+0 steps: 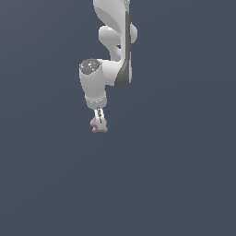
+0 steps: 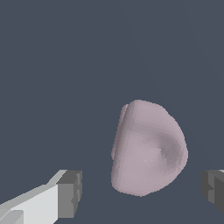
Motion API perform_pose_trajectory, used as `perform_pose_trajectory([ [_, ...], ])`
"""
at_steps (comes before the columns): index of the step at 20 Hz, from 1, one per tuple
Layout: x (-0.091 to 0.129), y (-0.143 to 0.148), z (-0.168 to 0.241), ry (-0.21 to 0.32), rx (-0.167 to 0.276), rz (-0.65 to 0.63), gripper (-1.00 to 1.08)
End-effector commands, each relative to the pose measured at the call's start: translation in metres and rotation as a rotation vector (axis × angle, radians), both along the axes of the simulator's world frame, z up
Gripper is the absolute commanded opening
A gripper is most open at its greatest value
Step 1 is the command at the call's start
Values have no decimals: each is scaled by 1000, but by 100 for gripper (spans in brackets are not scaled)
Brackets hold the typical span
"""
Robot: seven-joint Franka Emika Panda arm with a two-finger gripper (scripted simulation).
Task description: Pick up the object and move it to a goal position.
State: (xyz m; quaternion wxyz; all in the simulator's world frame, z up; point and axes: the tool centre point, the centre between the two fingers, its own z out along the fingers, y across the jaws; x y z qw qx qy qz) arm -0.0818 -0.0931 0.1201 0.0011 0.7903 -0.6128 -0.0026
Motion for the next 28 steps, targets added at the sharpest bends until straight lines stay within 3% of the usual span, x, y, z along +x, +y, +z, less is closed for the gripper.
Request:
perform_pose_trajectory([
  [1,-4,-4,-2,-2,-1,-68,100],
  [11,-15,-13,-5,-5,-2,-218,100],
  [20,-15,-14,-10,-5,-2,-227,100],
  [28,-16,-14,-45,-5,-3,-231,100],
])
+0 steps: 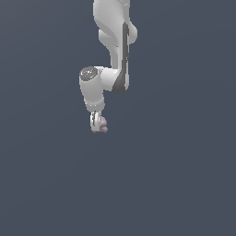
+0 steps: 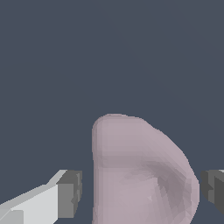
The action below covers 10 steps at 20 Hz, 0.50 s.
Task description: Pick up the object and move it to a goal position.
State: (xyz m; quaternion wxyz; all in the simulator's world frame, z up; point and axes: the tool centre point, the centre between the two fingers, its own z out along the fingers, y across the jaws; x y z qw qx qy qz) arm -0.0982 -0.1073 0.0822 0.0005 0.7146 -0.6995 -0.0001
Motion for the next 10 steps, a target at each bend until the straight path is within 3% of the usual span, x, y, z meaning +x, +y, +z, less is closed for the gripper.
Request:
perform_pose_trajectory([
  [1,0,0,-10,0,0,-1,100],
  [6,0,0,-17,0,0,-2,100],
  [7,0,0,-17,0,0,-2,-100],
  [10,0,0,-17,0,0,-2,-100],
])
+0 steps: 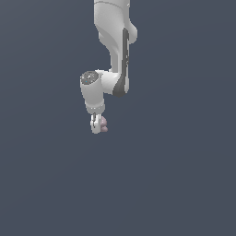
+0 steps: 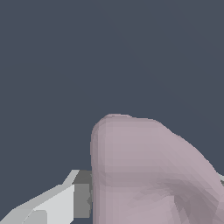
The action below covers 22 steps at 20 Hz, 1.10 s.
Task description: Pick up the object and move it to a goal position.
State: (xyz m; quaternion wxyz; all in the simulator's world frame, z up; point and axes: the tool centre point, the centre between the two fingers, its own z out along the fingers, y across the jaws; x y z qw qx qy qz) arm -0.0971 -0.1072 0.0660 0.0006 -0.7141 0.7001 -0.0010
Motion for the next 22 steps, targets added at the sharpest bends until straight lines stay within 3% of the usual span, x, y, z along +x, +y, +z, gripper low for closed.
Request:
perform_pose_trajectory([
  [1,-1,0,-1,3,0,0,-100],
  [12,-2,-12,8,0,0,0,-100],
  [22,-18,-96,59,2,1,-1,-100],
])
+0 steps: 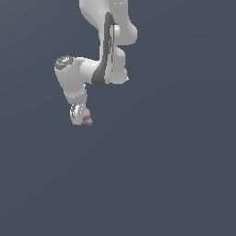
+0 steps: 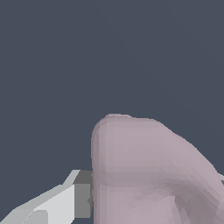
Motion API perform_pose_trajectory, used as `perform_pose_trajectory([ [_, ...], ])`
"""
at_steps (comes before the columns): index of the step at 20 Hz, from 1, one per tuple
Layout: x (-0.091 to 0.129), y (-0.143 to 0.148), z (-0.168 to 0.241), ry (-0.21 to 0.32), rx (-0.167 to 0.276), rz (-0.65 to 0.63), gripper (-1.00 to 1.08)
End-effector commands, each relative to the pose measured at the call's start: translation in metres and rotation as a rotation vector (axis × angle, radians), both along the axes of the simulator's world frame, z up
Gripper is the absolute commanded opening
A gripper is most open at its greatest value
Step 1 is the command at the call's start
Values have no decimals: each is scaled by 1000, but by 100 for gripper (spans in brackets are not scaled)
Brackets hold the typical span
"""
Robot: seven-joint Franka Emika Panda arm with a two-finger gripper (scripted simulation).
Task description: Pick up the object and move it to a goal position.
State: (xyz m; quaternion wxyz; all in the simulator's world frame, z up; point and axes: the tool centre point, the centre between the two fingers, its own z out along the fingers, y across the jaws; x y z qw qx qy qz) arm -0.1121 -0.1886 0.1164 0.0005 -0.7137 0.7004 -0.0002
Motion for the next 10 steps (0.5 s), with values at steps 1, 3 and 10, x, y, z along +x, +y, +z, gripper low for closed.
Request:
perform_pose_trajectory([
  [1,-4,-22,14,0,0,0,-100],
  [3,-6,-35,22,1,0,1,-100],
  [10,-7,-55,34,1,-1,1,-100],
])
